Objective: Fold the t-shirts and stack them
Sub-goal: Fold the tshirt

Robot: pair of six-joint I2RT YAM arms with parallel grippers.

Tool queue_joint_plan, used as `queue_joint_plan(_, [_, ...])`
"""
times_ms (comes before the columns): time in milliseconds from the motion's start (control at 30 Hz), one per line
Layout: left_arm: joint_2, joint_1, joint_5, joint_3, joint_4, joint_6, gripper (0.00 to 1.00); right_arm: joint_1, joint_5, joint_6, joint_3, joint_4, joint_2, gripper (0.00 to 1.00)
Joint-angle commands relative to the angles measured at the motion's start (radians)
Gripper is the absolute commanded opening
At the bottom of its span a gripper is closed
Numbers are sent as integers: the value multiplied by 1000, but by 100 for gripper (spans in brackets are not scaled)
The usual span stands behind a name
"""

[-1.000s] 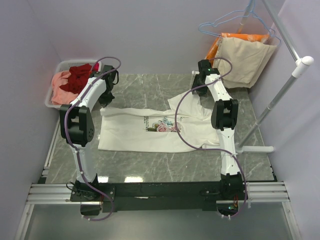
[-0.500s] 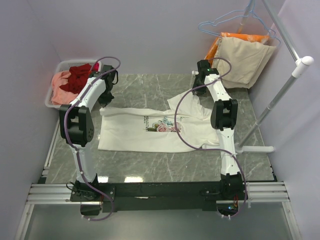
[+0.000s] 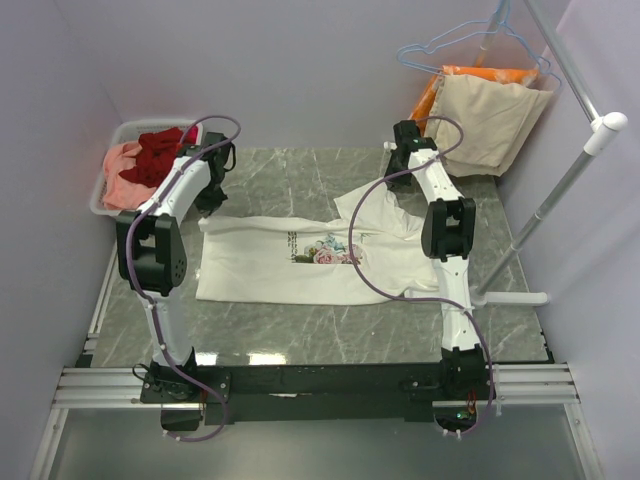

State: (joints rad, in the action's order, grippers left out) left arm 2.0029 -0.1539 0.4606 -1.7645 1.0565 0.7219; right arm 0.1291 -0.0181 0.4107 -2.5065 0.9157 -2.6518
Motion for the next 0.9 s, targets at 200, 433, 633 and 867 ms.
queue_joint_plan(200, [-63, 7, 24, -22, -42, -24, 1, 21, -130, 22, 80, -9, 170, 0])
queue_joint_plan(433, [7, 34, -10, -163, -96, -21, 1, 18, -215, 7, 126, -49, 329, 0])
queue_joint_plan(633, [51, 45, -85, -239, -193, -44, 1, 17, -253, -6, 135, -86, 424, 0])
queue_joint_plan(867, [103, 47, -157, -256, -233, -67, 1, 12, -296, -27, 164, -90, 495, 0])
